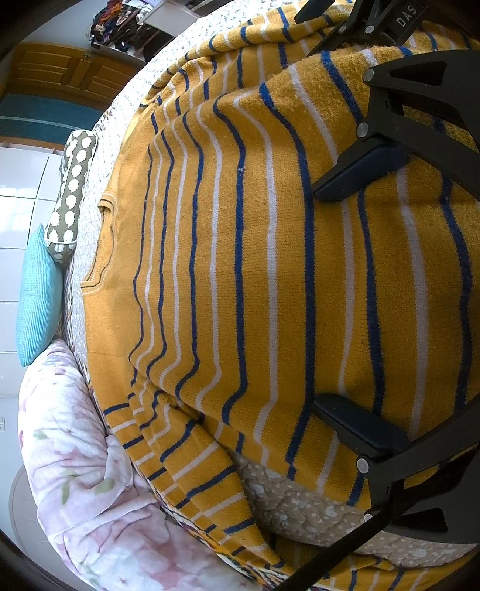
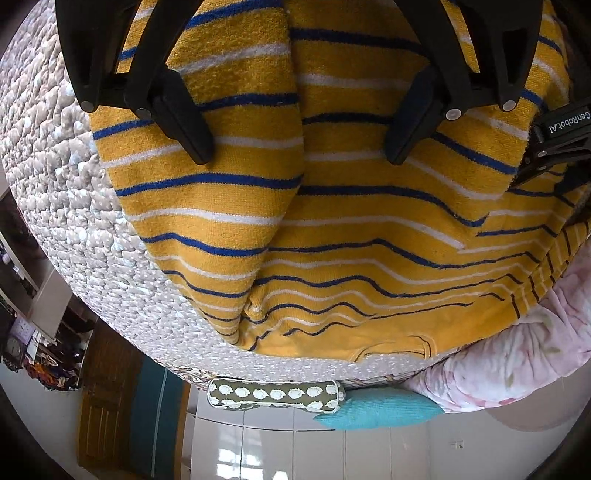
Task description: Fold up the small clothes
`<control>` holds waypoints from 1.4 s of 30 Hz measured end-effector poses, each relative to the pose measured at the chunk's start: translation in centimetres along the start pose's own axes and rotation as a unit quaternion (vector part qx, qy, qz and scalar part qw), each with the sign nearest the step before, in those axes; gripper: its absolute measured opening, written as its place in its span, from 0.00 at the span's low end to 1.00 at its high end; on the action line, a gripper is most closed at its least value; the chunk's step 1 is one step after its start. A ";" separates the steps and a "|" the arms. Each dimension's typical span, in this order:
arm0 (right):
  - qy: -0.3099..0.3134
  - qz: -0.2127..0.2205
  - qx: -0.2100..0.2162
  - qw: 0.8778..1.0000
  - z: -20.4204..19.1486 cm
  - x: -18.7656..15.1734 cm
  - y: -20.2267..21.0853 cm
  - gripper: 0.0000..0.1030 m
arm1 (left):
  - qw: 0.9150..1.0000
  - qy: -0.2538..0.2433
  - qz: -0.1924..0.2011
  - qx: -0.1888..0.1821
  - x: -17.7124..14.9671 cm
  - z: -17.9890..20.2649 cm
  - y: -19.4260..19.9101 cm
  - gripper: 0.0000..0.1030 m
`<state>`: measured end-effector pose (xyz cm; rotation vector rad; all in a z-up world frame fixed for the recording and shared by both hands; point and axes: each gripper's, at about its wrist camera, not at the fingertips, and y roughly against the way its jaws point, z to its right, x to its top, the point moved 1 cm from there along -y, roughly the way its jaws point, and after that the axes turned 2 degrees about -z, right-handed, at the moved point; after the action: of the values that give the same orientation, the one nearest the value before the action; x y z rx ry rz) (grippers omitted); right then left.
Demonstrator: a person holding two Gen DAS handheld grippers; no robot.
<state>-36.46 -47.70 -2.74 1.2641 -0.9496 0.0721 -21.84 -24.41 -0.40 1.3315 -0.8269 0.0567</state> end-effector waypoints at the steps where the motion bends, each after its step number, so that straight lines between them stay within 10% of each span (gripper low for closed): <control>1: 0.000 0.000 0.000 1.000 0.0 0.0 0.0 0.94 | 1.000 0.000 0.000 0.000 0.0 0.0 0.0 1.00; 42: -0.002 -0.020 -0.013 1.000 -0.2 0.2 -0.5 1.00 | 1.000 0.000 0.009 0.003 -0.6 0.0 0.1 1.00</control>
<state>-35.93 -47.79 -2.95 1.2589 -0.9256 0.0269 -22.27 -24.12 -0.63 1.3297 -0.8390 0.0747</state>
